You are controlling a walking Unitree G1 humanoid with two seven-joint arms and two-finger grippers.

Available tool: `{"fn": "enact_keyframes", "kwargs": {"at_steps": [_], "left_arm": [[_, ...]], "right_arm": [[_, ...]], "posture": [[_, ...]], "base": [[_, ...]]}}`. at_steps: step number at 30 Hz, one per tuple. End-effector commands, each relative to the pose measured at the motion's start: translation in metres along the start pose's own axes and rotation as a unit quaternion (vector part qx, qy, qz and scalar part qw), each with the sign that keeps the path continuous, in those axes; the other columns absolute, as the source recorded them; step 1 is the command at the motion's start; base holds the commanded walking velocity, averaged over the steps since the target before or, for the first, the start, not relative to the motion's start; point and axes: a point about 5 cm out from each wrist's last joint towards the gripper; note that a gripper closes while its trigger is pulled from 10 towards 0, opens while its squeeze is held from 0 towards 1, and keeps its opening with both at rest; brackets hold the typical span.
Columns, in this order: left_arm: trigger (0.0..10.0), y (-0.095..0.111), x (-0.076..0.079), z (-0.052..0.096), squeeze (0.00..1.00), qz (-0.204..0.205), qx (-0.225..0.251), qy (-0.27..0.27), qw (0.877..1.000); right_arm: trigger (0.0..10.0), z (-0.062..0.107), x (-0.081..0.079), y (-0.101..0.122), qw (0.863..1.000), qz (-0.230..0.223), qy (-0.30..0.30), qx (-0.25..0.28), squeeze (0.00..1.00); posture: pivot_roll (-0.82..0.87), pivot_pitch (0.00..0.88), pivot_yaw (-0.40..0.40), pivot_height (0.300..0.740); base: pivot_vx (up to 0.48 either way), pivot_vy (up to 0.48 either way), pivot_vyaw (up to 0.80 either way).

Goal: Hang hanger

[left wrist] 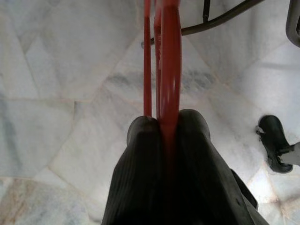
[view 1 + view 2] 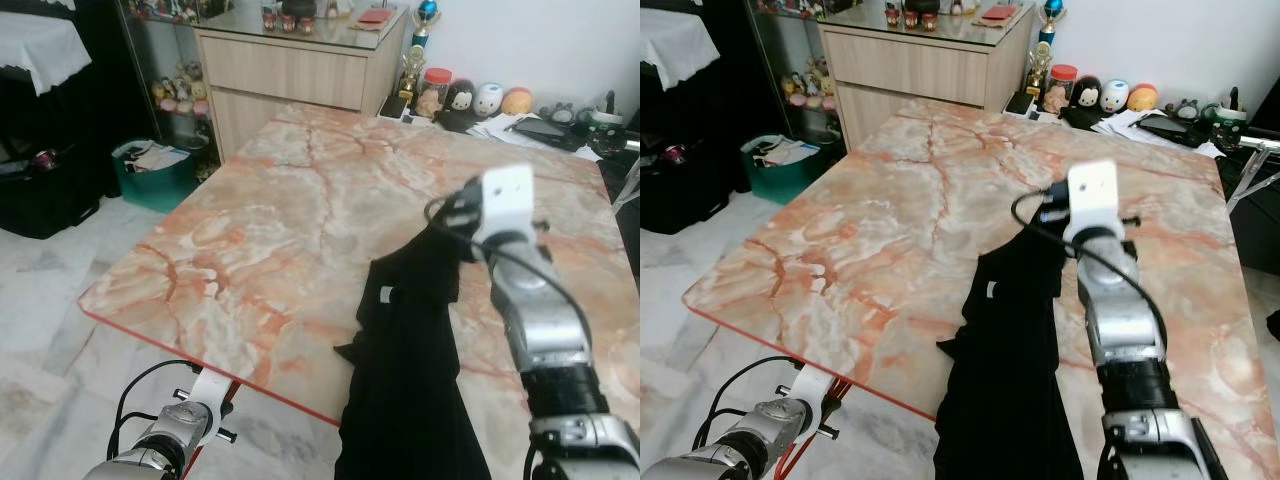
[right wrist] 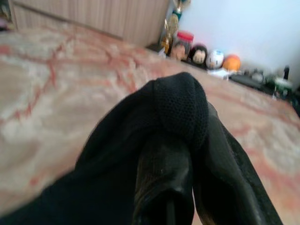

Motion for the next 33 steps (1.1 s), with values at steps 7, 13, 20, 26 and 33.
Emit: {"fn": "enact_keyframes", "kwargs": {"at_steps": [7, 13, 20, 26, 33], "left_arm": [[10.0, -0.003, 0.0, 0.0, 0.0, -0.01, -0.011, -0.003, 1.0], [10.0, -0.004, -0.001, 0.0, 0.0, -0.015, -0.015, -0.006, 1.0], [10.0, -0.005, -0.001, 0.0, 0.0, -0.017, -0.015, -0.006, 1.0], [10.0, -0.005, -0.001, 0.0, 0.0, -0.013, -0.012, -0.005, 1.0], [10.0, -0.007, -0.001, 0.0, 0.0, -0.018, -0.016, -0.005, 1.0]], "right_arm": [[10.0, 0.015, -0.002, -0.031, 0.996, -0.043, 0.008, -0.076, 0.0], [10.0, 0.035, -0.008, -0.048, 0.993, -0.035, 0.032, -0.108, 0.69], [10.0, 0.046, -0.011, -0.043, 0.994, -0.042, 0.035, -0.098, 1.0], [10.0, 0.057, -0.01, -0.037, 0.995, -0.045, 0.028, -0.083, 1.0], [10.0, 0.071, -0.011, -0.039, 0.995, -0.051, 0.021, -0.083, 1.0]], "posture": [[-0.14, 0.0, -0.016, 0.74], [-0.13, 0.0, -0.022, 0.74], [-0.14, 0.0, -0.015, 0.74], [-0.14, 0.0, -0.018, 0.74], [-0.14, 0.0, -0.019, 0.74]], "base": [[0.0, 0.0, 0.0], [0.0, 0.0, 0.0], [0.0, 0.0, 0.0], [0.0, 0.0, 0.0], [0.0, 0.0, 0.0]]}}
Point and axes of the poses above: a point about 5 cm out from each wrist's last joint towards the gripper, its own z axis pointing back from the gripper into the wrist, its own y axis along the axis of the wrist's last joint, x = y × z, and after that the axes turned 9 degrees about z, right-handed
